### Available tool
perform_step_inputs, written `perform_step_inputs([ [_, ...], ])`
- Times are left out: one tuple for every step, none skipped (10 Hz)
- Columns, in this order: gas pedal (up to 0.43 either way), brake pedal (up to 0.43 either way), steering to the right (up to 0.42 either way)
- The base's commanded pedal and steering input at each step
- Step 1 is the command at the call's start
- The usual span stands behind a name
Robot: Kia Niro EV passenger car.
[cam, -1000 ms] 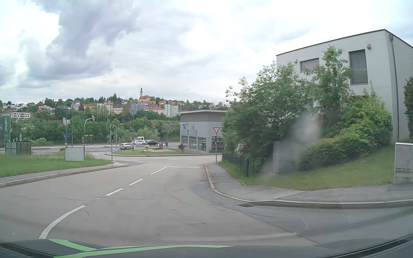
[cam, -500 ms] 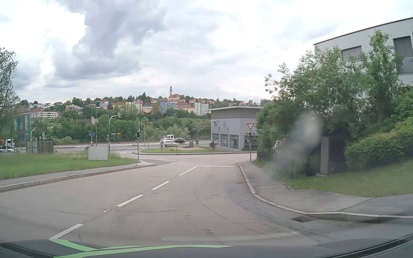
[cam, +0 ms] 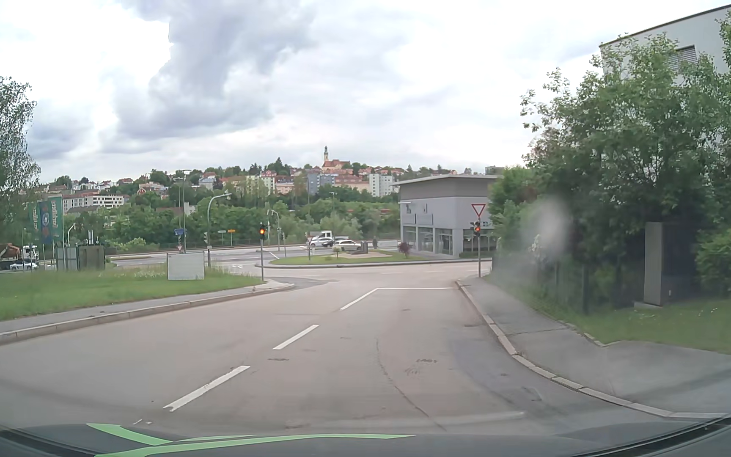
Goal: Follow the waypoints while adhering to traffic rules and regulations
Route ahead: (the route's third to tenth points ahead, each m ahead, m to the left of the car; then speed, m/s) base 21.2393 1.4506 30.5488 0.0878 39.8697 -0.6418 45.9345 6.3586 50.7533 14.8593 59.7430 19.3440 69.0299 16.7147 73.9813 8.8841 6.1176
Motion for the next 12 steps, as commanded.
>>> perform_step_inputs([
  [0.0, 0.0, -0.003],
  [0.0, 0.0, 0.01],
  [0.0, 0.0, 0.018],
  [0.0, 0.0, 0.025],
  [0.0, 0.0, 0.031],
  [0.0, 0.024, 0.038],
  [0.0, 0.061, 0.045],
  [0.0, 0.098, 0.051],
  [0.0, 0.128, 0.053],
  [0.0, 0.146, 0.053],
  [0.0, 0.152, 0.053],
  [0.0, 0.159, 0.053],
])
